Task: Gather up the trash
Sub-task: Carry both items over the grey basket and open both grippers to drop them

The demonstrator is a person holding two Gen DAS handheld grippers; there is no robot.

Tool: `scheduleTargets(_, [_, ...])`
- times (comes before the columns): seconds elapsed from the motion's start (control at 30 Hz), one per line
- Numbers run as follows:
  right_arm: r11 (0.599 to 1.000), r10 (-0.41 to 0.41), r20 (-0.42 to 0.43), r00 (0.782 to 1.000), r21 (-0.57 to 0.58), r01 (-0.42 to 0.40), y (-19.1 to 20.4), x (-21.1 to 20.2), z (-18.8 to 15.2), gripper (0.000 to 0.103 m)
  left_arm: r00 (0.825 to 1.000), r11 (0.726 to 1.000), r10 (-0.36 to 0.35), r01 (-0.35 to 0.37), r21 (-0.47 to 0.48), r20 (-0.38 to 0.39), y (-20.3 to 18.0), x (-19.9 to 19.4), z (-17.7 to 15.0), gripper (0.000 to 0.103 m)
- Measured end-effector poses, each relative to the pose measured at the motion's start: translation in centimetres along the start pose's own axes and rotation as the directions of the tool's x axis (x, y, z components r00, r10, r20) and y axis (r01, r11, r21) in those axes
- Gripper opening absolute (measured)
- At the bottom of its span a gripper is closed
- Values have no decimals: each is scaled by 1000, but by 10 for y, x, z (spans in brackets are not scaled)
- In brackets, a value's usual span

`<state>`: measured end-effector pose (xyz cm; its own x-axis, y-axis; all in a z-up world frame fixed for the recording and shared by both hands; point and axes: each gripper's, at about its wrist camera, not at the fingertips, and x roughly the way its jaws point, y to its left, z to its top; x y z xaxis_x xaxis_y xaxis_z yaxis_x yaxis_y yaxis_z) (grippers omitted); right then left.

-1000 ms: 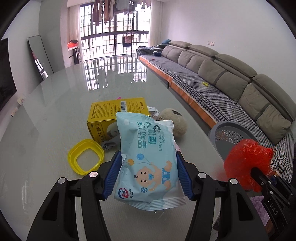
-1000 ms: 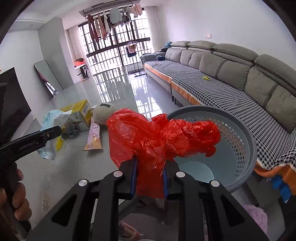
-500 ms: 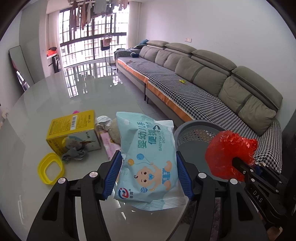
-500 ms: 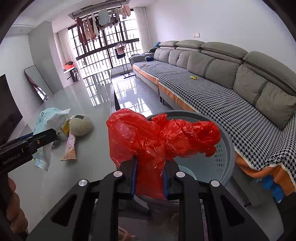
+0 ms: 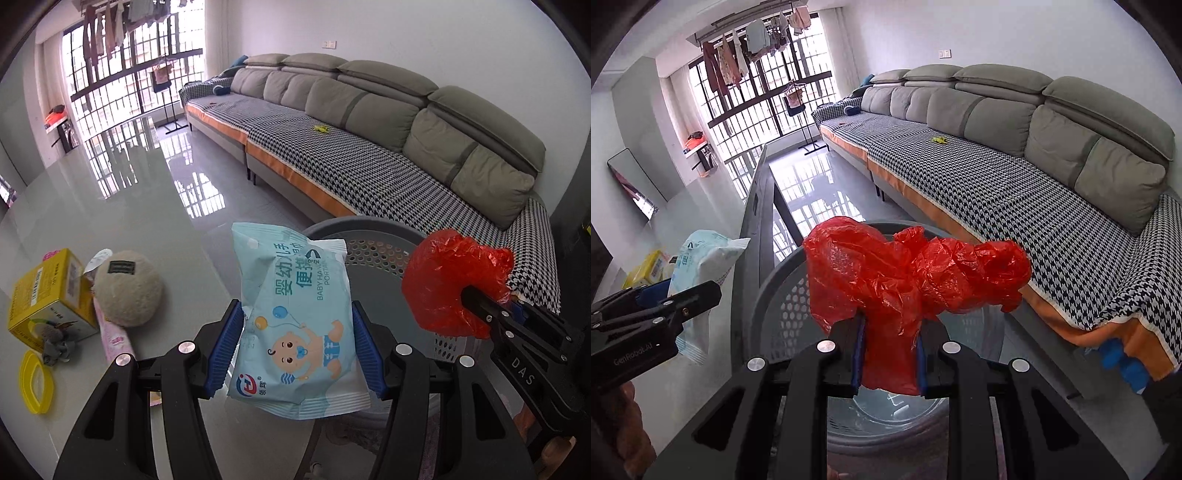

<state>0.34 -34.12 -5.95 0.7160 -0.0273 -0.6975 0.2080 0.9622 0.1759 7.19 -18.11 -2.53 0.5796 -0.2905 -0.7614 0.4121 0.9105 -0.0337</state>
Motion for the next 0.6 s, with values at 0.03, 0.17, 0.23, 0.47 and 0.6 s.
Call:
scheduleTargets(0.03, [1000,0,-3,1000,0,0,-2,4,1,21,1000,1000,-4,4,4,-8,-4,6,1,57])
scheduleTargets(0.17, [1000,15,-22,1000,18,-14,-10,21,2,21,999,999,-35,35,22,-35,-17,24,7,57])
scheduleTargets(0.23, [999,19,-34,999,28,-18,-15,29,2,21,998,998,-47,49,33,-45,-24,32,9,57])
scheduleTargets(0.47, [998,32,-74,997,53,-28,-28,54,-1,22,994,996,-67,71,46,-90,-35,59,8,58])
scheduleTargets(0.6, [998,34,-84,996,46,-30,-30,63,-1,29,992,997,-65,69,38,-106,-34,67,8,60])
